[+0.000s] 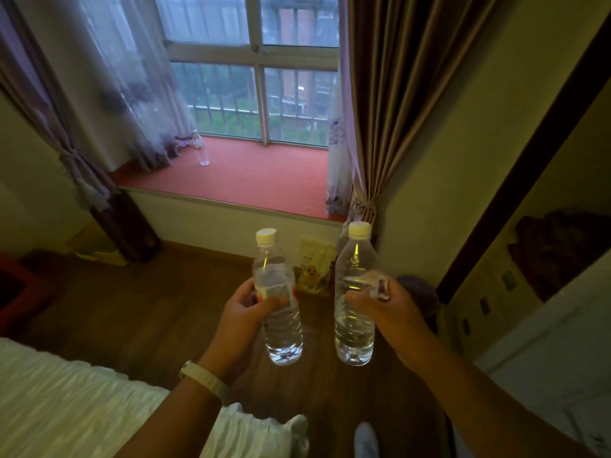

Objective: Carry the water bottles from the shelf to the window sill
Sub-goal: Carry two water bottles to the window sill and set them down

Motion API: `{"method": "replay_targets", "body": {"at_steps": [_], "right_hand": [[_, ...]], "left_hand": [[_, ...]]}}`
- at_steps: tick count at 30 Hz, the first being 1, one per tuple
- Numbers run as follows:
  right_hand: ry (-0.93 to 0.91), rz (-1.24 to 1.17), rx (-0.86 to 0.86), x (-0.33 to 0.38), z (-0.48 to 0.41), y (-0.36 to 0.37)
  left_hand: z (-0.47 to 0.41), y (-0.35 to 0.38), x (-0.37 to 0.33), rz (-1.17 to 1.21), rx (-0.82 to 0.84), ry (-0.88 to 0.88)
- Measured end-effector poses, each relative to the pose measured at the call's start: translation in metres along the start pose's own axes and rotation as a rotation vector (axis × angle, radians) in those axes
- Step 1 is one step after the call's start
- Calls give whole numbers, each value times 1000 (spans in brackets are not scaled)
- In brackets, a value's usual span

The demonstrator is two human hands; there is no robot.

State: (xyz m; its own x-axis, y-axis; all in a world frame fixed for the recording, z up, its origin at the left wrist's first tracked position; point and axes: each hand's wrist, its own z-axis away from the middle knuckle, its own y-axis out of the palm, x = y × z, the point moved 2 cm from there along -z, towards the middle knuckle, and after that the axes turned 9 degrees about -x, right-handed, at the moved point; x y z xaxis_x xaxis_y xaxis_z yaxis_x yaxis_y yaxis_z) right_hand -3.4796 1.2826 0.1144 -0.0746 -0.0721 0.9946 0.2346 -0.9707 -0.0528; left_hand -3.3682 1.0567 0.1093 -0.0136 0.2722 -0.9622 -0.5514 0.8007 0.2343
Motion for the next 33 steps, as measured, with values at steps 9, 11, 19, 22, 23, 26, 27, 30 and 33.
{"method": "replay_targets", "body": {"at_steps": [9,11,19,22,23,26,27,30,33], "right_hand": [[41,-12,150,-7,-140,10],[36,-8,179,-1,-182,8],[21,-1,347,25,-297,6],[-6,22,372,30,-323,22],[-15,28,385,32,-330,29],[-10,21,444,35,-351,55],[-1,20,461,36,-357,67],[11,18,506,36,-373,106],[19,32,558,33,-389,146]], "left_hand": [[-109,49,0,-20,-116,1],[-140,68,-1,-32,-137,-3],[-213,100,-11,-50,-231,7],[-230,96,-20,-36,-298,7],[-235,93,-24,-30,-322,15],[-248,81,-35,-38,-384,29],[-252,75,-38,-42,-406,32],[-267,52,-46,-41,-474,49],[-285,22,-51,-26,-508,64]]}}
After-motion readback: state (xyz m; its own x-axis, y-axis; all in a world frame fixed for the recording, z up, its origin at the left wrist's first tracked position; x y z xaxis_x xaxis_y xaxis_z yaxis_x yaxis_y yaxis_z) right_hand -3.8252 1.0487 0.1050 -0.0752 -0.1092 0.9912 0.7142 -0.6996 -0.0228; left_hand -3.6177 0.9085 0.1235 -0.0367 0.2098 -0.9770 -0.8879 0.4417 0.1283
